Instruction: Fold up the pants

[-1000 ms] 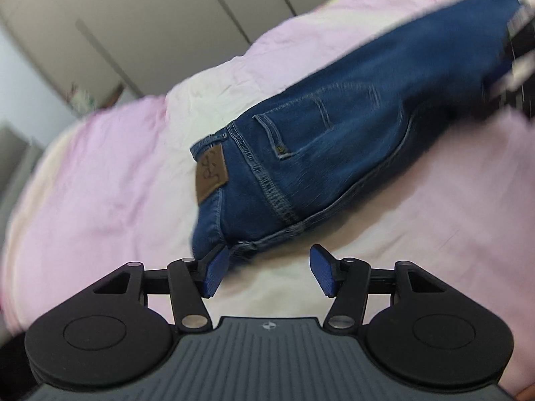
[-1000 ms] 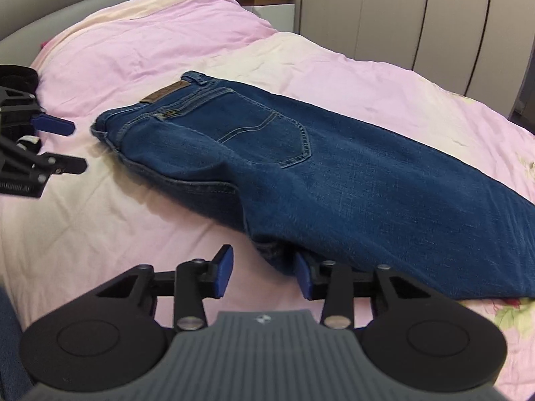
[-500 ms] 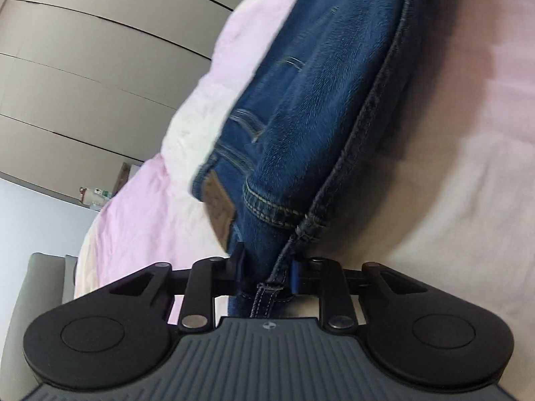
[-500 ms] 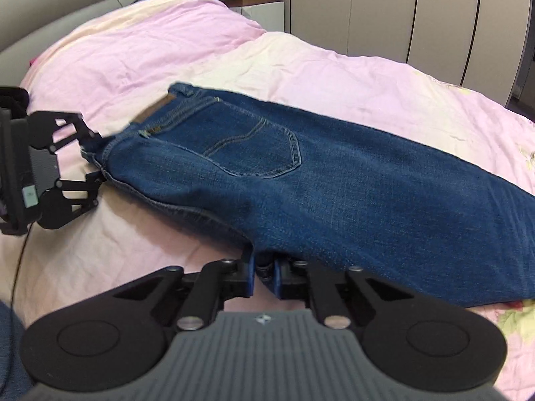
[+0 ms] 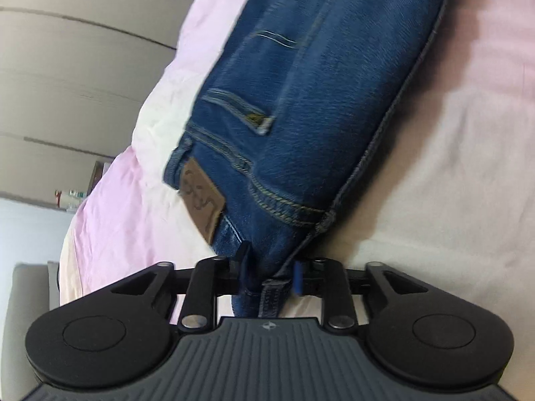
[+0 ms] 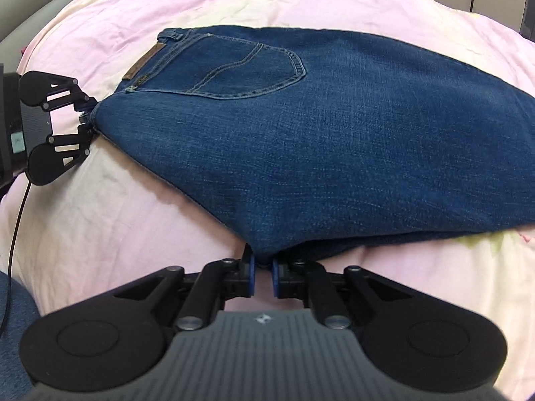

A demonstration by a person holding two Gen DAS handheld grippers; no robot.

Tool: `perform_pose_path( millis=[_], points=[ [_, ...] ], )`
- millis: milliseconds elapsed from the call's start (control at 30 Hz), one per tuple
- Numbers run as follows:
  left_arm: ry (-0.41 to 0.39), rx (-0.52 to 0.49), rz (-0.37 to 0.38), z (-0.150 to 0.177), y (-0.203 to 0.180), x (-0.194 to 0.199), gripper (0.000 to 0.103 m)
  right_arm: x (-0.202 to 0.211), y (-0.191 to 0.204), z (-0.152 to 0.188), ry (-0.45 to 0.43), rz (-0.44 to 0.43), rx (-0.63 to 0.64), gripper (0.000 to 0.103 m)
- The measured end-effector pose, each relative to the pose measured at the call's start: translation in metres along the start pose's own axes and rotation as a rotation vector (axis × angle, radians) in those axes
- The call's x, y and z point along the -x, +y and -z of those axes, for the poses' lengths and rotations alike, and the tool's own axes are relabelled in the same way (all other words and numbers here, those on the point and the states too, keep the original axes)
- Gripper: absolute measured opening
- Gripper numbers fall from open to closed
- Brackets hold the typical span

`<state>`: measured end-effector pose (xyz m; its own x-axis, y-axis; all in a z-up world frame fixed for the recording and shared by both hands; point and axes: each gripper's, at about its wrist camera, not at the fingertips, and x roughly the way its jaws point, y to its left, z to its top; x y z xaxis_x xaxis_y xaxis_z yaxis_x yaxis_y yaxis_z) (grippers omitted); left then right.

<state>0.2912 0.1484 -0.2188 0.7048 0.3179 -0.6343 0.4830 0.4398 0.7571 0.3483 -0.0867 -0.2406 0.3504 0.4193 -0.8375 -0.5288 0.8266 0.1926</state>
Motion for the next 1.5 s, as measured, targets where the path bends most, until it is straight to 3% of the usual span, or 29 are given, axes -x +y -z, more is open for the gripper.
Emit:
perform_pose_path(
  millis=[33,133,333,400,500,633,733,933,1133,1200,1300,1433,1500],
  points=[
    [0.007,0.025,0.006,0.0,0.005,0.008,0.043,0.006,-0.002,0.0,-0.001,-0.003,-0.006,0.008],
    [0.013,0.109,0.027,-0.001,0.017,0.038,0.046,0.029,-0.019,0.012,-0.034,0.012,-0.035,0.026],
    [-0.093,0.343,0.102,-0.038,0.027,0.116,0.054,0.086,-0.059,0.045,-0.104,0.112,-0.144,0.028],
    [-0.134,0.371,0.103,-0.06,0.017,0.137,0.054,0.106,-0.076,0.056,-0.113,0.154,-0.17,0.029],
    [-0.19,0.349,0.156,-0.098,-0.009,0.156,0.054,0.136,-0.105,0.07,-0.137,0.207,-0.212,0.034],
    [-0.225,0.291,0.12,-0.136,-0.05,0.158,0.054,0.174,-0.144,0.088,-0.163,0.258,-0.281,0.036],
    [-0.218,0.211,0.143,-0.158,-0.08,0.15,0.054,0.199,-0.174,0.101,-0.171,0.286,-0.303,0.039],
    [-0.139,0.192,0.082,-0.188,-0.121,0.119,0.058,0.23,-0.243,0.116,-0.154,0.396,-0.307,0.045],
    [-0.03,0.067,-0.01,-0.209,-0.143,0.095,0.06,0.237,-0.315,0.128,-0.098,0.486,-0.243,0.047],
    [-0.006,0.049,-0.005,-0.212,-0.142,0.091,0.056,0.235,-0.337,0.128,-0.067,0.527,-0.203,0.047],
    [0.021,0.045,0.005,-0.213,-0.14,0.088,0.037,0.233,-0.379,0.125,-0.055,0.558,-0.178,0.044],
    [0.045,0.08,0.057,-0.214,-0.131,0.083,0.031,0.23,-0.437,0.109,-0.083,0.608,-0.213,0.044],
    [0.056,0.092,0.082,-0.214,-0.125,0.081,0.029,0.227,-0.466,0.096,-0.121,0.62,-0.197,0.051]
  ],
)
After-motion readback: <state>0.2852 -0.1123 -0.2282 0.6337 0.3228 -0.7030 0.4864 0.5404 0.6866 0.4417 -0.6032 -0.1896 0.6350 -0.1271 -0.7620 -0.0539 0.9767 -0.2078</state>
